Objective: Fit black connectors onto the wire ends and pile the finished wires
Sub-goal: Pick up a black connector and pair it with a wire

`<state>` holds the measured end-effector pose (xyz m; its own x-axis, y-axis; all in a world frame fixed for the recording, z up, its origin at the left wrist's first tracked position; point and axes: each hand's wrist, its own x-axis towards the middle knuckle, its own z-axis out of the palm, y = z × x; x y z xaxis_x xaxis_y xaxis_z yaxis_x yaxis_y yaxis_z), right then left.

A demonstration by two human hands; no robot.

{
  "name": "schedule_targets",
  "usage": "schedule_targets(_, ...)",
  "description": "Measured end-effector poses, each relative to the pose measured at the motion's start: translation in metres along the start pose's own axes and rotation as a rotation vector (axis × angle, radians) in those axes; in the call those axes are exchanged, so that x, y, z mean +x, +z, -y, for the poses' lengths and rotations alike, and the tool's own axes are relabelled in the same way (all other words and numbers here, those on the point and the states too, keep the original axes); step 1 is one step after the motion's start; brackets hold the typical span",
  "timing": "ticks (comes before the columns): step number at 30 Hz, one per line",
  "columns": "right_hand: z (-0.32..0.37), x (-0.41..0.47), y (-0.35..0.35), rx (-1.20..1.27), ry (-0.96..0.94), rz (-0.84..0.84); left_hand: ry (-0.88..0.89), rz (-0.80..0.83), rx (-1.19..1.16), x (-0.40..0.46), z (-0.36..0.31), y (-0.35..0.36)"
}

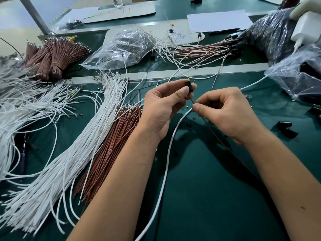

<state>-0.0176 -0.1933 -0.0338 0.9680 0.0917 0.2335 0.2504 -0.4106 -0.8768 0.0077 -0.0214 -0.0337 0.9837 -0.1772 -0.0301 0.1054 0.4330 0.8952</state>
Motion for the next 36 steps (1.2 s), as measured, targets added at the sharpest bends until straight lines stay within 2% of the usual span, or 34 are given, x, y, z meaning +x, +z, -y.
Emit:
schedule_targets(7,-0.0019,0.0004,0.0003,0.028,-0.001,0.016,0.000,-0.005,-0.041,-0.0004,-0.0003,0.0010)
schedule_targets(12,-0.0028,0.0005,0.0003,0.022,0.000,0.020,-0.064,-0.016,-0.105,-0.0001,-0.0014,0.0014)
schedule_targets(16,-0.0031,0.0005,0.0001,0.009,-0.001,0.029,-0.075,-0.024,-0.061,-0.0006,-0.0022,0.0017)
schedule_targets(26,-0.0081,0.0016,0.0037,0.009,0.017,0.052,-0.030,-0.165,-0.023,-0.0011,0.0036,0.0092)
schedule_targets(36,-0.0081,0.0012,0.0035,-0.017,0.047,0.091,-0.031,-0.202,0.010,0.0010,0.0044,0.0058)
